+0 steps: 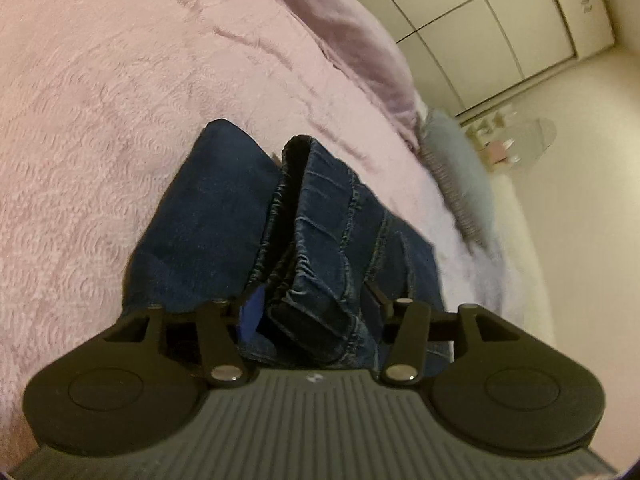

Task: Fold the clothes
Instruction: 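Lift the waistband with the right gripper and fold it over onto the leg fold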

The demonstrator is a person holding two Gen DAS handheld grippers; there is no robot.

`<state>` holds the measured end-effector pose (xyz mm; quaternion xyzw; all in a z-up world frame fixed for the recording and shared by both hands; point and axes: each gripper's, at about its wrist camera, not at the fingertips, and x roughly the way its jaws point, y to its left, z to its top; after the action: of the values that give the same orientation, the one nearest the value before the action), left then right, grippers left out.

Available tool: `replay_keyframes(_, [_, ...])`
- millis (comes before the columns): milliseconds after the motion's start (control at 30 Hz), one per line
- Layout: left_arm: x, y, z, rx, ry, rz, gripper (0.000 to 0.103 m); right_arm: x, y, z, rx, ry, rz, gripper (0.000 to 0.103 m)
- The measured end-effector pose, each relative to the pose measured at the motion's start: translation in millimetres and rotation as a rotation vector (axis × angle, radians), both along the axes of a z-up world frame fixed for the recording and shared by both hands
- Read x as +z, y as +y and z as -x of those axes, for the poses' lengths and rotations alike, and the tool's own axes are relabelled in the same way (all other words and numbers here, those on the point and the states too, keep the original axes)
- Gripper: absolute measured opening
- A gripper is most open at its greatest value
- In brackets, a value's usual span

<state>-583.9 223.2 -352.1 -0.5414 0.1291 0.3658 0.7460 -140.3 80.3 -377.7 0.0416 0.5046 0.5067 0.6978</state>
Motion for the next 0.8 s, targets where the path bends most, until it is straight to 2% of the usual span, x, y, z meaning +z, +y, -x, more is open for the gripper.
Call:
replay_keyframes(67, [1.7,1.8,-6.2,-0.012,0.04,-0.008,0.049,-2.5,3.9,-2.0,0.0,0.025,-0.002,0.067])
replay_keyframes(167, [4.6,0.6,-14.9,-0.022,0.137,-0.007,0.047,-0.4,6.5,3.6,0.018,-0.008,-0.005,0.067])
replay_keyframes(300, [20.4,-2.5,-19.7,-0.064,0.243,-0.09,0.048,-0.7,-0.5,5.6,0.029,-0.032,-0.008,0.067])
replay_keyframes(400, [19.0,16.2,-16.8,-0.114,0.216,-0.073,0.05,-3.8,-2.6,6.3,0.043,-0.041,-0.006,0.067])
replay_keyframes(633, [0.4,68.9,-20.5,-0.319,0.1,-0.006,0.051,1.2,0.3,-4.1,0.082,-0.049,-0.014,0.067])
replay_keyframes(733, [-7.8,92.4,-27.1,-0.393,0.066,0.047,0.054,6.8,9.8,-11.8,0.135,-0.066,0.015,0.067])
replay_keyframes(800, [-12.6,100.4,-29.9,-0.42,0.049,0.071,0.054,7.7,18.5,-10.3,0.183,-0.102,0.068,0.067])
